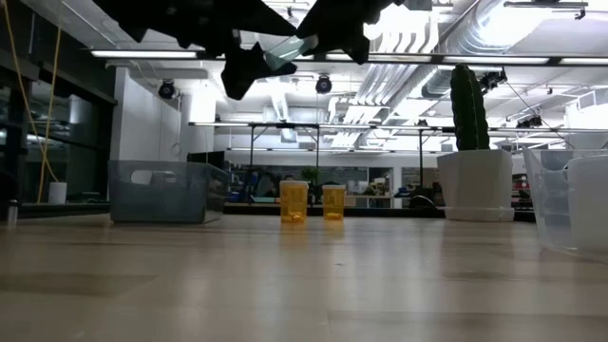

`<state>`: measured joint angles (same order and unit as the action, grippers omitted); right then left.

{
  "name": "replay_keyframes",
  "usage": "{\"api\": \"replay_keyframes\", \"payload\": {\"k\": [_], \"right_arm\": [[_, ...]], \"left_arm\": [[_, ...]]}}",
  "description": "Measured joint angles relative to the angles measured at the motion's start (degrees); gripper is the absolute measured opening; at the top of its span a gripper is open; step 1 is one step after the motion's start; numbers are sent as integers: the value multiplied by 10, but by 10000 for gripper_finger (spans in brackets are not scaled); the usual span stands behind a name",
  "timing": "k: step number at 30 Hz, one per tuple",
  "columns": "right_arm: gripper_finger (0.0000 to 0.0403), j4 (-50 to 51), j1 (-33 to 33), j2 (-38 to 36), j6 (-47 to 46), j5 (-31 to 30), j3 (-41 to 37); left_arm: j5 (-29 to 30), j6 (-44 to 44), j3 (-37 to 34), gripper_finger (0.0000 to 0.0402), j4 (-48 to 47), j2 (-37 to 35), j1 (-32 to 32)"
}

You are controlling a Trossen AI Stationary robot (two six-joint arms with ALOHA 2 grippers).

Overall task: Pick and place medicine bottles into bin by pill shape (circle, oval)
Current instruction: Remove the small blue medicine bottle into the black bin and place it into the transparent bin

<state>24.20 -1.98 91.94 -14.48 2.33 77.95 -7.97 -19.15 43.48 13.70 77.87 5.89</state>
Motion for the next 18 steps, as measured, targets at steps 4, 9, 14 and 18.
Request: {"api": "replay_keyframes", "payload": {"k": [4, 9, 14, 18], "right_arm": [[104, -1, 0, 0, 0, -1, 0], [104, 0, 0, 0, 6, -1, 0], [104, 3, 0, -1, 11, -1, 0], [104, 3, 0, -1, 11, 1, 0]], "left_arm": [[-4, 3, 9, 241, -2, 15, -1], [-4, 3, 10, 228, 0, 14, -1], [-3, 8, 10, 187, 2, 10, 0], [-1, 9, 10, 154, 2, 10, 0]]}}
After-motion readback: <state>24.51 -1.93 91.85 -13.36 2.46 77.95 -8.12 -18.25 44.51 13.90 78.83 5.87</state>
